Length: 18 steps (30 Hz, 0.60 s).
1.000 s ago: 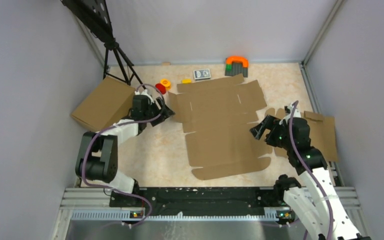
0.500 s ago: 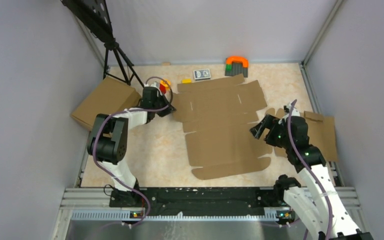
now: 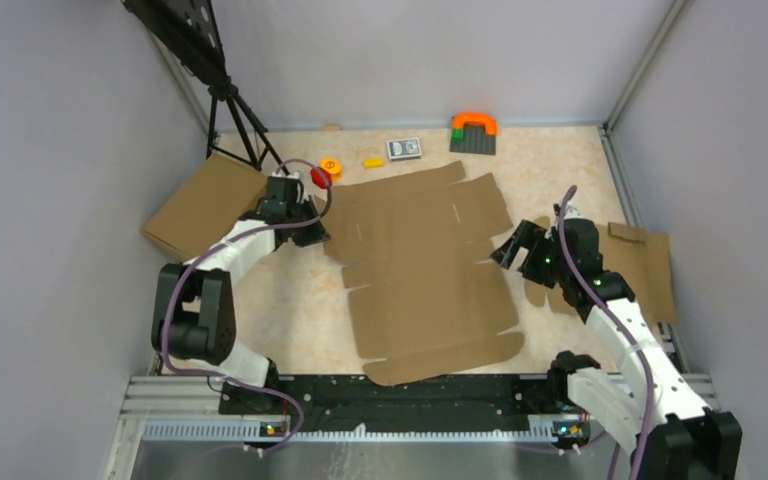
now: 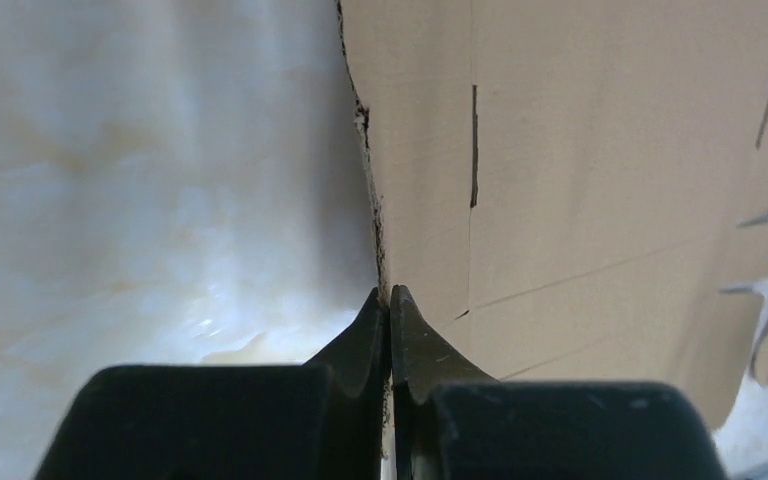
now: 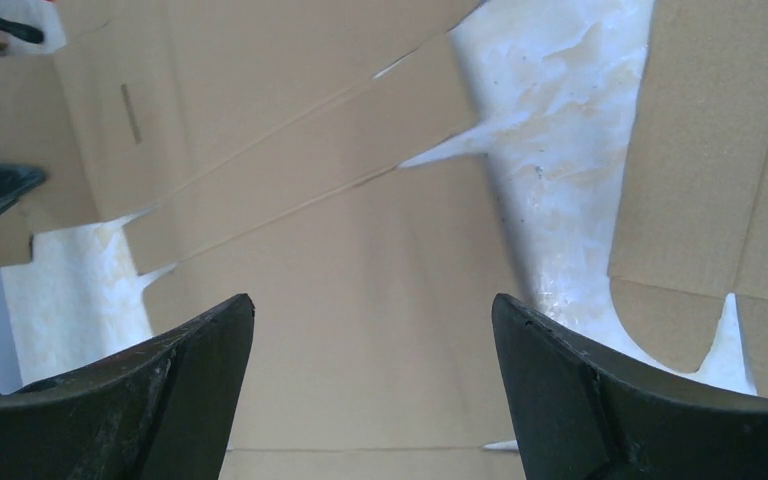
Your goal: Fold the paper box
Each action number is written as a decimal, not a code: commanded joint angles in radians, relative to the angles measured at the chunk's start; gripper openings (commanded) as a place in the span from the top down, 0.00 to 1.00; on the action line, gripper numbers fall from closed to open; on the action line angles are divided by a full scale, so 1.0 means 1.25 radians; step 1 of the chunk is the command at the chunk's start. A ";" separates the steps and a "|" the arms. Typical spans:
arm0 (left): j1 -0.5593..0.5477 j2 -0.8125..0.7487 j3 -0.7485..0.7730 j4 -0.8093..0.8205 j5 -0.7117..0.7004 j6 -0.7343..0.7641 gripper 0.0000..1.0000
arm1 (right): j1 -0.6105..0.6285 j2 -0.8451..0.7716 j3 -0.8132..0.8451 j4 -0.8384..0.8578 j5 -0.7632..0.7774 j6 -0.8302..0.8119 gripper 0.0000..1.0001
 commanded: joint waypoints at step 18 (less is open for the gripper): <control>0.036 -0.046 -0.025 -0.068 -0.083 0.030 0.49 | 0.007 0.299 -0.030 0.087 0.007 -0.065 0.17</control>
